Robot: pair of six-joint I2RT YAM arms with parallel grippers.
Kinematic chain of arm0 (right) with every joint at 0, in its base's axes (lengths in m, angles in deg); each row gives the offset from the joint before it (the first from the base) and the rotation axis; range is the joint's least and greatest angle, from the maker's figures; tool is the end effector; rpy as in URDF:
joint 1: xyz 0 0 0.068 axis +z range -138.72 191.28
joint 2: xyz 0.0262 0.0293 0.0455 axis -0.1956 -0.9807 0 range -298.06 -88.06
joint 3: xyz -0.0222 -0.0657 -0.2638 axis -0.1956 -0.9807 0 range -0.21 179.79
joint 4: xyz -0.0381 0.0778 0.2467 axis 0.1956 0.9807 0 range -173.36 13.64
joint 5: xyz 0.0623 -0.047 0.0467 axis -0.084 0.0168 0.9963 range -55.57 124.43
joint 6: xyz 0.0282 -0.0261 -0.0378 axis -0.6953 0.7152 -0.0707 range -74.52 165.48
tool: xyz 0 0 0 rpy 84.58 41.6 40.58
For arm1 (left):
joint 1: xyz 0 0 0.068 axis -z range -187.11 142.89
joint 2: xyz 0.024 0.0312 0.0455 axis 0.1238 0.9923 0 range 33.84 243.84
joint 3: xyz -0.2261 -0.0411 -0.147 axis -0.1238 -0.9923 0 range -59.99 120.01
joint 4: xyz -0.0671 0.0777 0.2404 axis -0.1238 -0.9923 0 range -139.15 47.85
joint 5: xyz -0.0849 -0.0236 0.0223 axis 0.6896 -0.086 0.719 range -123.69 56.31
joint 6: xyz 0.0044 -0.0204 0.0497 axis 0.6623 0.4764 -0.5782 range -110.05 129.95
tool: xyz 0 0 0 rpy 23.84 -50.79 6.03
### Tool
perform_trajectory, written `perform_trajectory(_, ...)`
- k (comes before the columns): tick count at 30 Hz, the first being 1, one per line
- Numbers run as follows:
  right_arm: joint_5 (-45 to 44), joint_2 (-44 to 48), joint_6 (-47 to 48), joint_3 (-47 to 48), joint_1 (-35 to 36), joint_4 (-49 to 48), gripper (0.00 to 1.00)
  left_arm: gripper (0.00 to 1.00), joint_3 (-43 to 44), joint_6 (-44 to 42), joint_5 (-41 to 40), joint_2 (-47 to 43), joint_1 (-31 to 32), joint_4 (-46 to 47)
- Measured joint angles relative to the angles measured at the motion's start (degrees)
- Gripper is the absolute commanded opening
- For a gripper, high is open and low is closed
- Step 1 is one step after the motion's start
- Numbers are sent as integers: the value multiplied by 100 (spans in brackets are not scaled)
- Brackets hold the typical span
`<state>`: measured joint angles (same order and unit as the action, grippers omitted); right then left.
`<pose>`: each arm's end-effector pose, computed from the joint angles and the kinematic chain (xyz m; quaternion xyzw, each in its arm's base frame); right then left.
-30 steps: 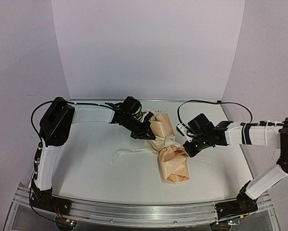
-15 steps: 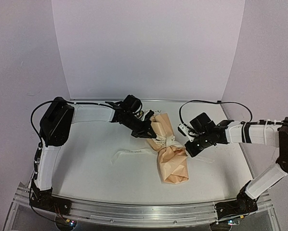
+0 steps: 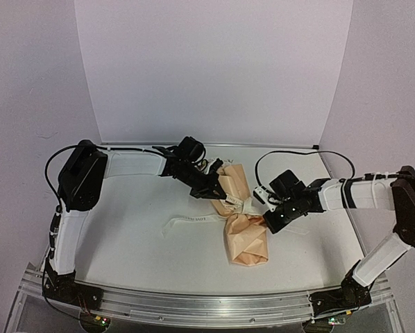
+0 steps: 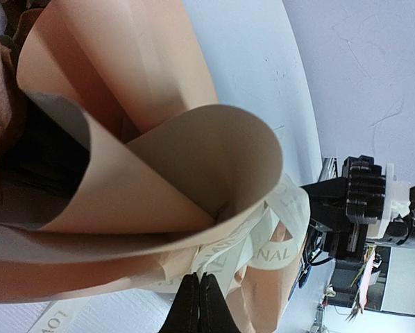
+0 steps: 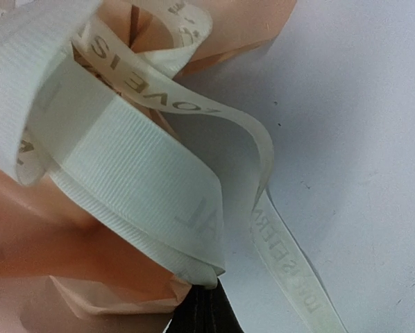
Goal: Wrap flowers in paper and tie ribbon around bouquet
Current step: Tie the half-tied ribbon around the folded bouquet.
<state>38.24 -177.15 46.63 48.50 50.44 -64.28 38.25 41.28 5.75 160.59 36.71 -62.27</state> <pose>0.2287 0.1894 0.1701 -0.3403 0.9021 0.1160 0.2385 0.3371 -0.3547 0.1846 0.2143 0.8625 -0.4529 0.0710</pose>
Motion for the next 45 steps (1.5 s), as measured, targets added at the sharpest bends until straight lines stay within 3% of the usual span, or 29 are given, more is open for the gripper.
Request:
perform_trajectory(5,34,-176,-508,35,455,-200,0,0,-326,3,0,-65,-68,90)
perform_trajectory(15,35,-397,-1038,232,732,-360,0,0,-2044,-104,-296,-1110,-232,79)
perform_trajectory(32,-273,-196,-264,476,418,456,0,0,-2081,-393,-702,-1388,-274,312)
perform_trajectory(45,-30,-196,-677,417,517,463,0,0,-2322,-498,-830,-1429,-488,259)
